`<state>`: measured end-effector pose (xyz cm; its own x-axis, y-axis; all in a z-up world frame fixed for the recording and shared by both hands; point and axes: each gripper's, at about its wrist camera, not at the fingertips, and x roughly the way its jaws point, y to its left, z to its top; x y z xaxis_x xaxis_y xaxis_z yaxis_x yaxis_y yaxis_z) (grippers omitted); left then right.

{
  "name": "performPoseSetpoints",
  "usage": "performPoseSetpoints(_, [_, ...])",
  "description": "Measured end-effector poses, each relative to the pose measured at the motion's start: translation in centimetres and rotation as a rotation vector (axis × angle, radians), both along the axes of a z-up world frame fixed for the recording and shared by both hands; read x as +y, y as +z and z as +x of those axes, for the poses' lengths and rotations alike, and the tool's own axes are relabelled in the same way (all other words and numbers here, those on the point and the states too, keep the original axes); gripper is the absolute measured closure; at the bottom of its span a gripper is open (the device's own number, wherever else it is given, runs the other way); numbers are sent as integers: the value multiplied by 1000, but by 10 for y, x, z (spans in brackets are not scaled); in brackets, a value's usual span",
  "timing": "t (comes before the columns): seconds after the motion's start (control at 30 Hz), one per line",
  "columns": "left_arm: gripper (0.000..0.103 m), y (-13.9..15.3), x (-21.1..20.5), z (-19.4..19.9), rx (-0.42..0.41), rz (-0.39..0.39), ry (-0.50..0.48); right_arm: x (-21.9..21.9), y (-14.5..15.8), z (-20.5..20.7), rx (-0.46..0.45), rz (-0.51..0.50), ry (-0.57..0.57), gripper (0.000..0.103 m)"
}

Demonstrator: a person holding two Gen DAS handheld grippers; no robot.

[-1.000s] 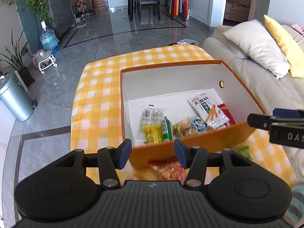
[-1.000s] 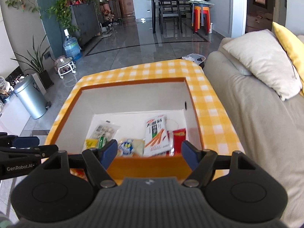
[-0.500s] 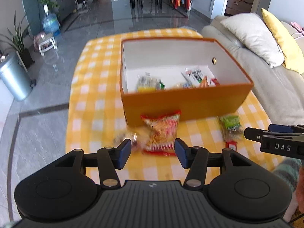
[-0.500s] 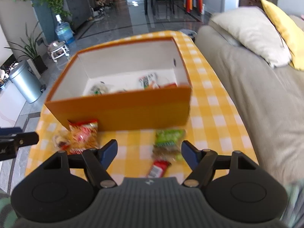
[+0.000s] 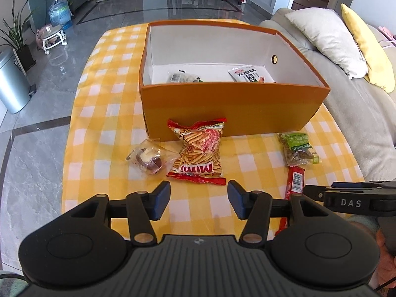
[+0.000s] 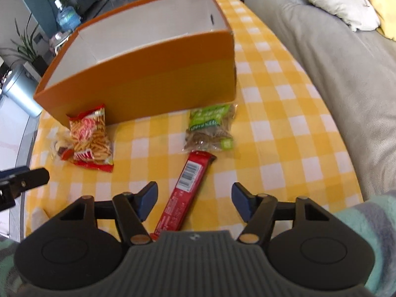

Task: Organize snacks
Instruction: 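Withdraw both tools from the box toward the remaining snacks, then grasp the red Mimi bag with the left tool while the right tool grasps the red chocolate bar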

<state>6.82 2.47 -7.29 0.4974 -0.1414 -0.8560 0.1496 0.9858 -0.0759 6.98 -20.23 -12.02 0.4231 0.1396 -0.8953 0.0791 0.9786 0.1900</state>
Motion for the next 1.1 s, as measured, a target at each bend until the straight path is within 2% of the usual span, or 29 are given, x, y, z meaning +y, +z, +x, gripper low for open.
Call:
performPoseSetpoints(0.2, [39, -10, -2, 3, 24, -18, 5, 9, -15, 14, 66, 17, 7, 48])
performPoseSetpoints(0.33, [39, -15, -3, 4, 25, -31, 18, 12, -24, 22, 108, 3, -19, 48])
performPoseSetpoints(0.47, [39, -17, -3, 4, -8, -31, 33, 21, -31, 29, 140, -24, -10, 48])
performPoseSetpoints(0.6, [39, -20, -3, 5, -21, -9, 43, 30, -37, 34, 141, -53, -2, 48])
performPoseSetpoints(0.67, [39, -21, -3, 5, -18, -6, 46, 33, -40, 35, 150, -64, 10, 57])
performPoseSetpoints(0.8, [39, -24, -3, 6, -7, -22, 37, 40, -40, 35, 147, -94, 37, 59])
performPoseSetpoints(0.87, [39, -24, -5, 6, -11, -16, 26, 42, -39, 34, 139, -110, 44, 74])
performPoseSetpoints(1.1, [39, -25, -9, 7, -34, 10, 6, 46, -37, 29, 130, -85, 95, 78])
